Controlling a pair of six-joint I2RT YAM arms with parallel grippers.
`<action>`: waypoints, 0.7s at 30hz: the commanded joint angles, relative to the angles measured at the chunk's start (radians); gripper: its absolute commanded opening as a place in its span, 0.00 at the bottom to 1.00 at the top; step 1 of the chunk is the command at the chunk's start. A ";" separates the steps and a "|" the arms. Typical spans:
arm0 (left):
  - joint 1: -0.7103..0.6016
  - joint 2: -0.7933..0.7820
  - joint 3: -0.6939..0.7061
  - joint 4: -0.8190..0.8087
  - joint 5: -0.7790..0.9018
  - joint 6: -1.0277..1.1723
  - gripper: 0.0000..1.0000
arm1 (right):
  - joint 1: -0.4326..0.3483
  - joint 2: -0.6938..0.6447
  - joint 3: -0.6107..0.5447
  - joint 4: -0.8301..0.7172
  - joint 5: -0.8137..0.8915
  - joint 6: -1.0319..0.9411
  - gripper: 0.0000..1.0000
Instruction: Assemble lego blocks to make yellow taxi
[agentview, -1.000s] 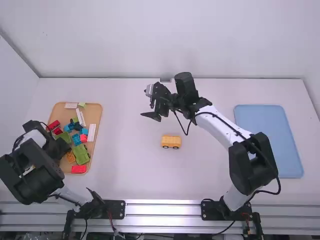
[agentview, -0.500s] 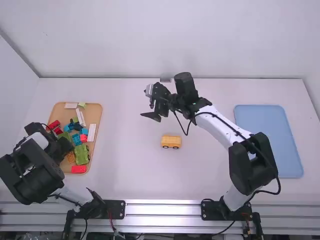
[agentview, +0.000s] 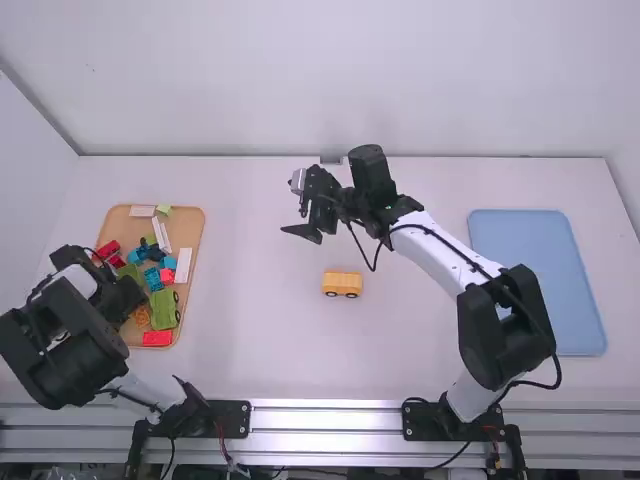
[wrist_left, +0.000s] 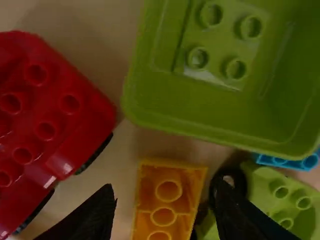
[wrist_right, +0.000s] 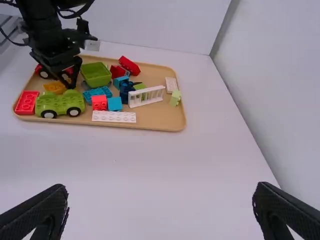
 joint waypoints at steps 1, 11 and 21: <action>-0.021 -0.002 -0.008 -0.016 -0.016 -0.011 0.54 | 0.005 0.011 0.034 -0.002 -0.002 0.004 0.99; -0.069 -0.002 -0.008 -0.089 -0.119 -0.080 0.51 | 0.004 0.011 0.032 -0.003 -0.002 0.003 0.99; -0.061 -0.002 -0.032 -0.062 -0.152 0.011 0.52 | 0.004 0.011 0.032 -0.002 -0.002 0.003 0.99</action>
